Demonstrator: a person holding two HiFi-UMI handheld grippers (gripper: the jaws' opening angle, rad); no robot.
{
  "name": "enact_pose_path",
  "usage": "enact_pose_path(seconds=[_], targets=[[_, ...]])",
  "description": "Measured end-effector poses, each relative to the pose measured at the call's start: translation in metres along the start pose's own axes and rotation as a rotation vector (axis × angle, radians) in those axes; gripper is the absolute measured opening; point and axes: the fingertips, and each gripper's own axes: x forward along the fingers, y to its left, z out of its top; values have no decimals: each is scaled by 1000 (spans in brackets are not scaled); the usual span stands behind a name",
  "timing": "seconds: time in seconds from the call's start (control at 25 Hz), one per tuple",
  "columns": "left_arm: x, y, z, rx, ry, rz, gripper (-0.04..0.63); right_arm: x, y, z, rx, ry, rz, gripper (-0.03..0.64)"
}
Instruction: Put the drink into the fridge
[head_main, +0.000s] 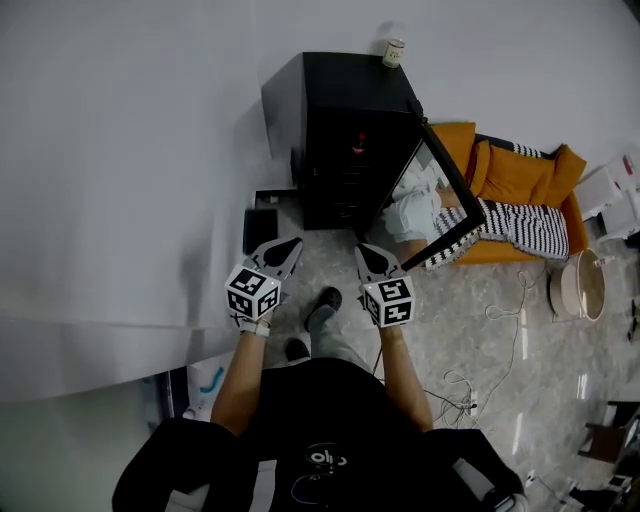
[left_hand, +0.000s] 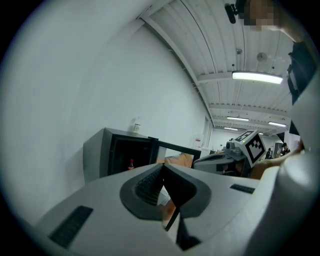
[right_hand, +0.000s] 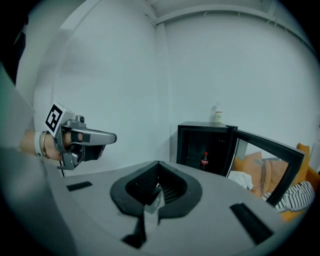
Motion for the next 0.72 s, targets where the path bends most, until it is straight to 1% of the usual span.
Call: enact_pose_path(seconds=[0.24, 0.52, 0.72], targets=[[-8, -11, 7, 24, -15, -3, 6, -15, 4, -5, 20, 15, 4, 8], [-10, -22, 13, 48, -34, -6, 6, -23, 6, -8, 11, 6, 12, 8], [-20, -21, 6, 51, -28, 20, 6, -27, 13, -9, 5, 6, 23, 8]])
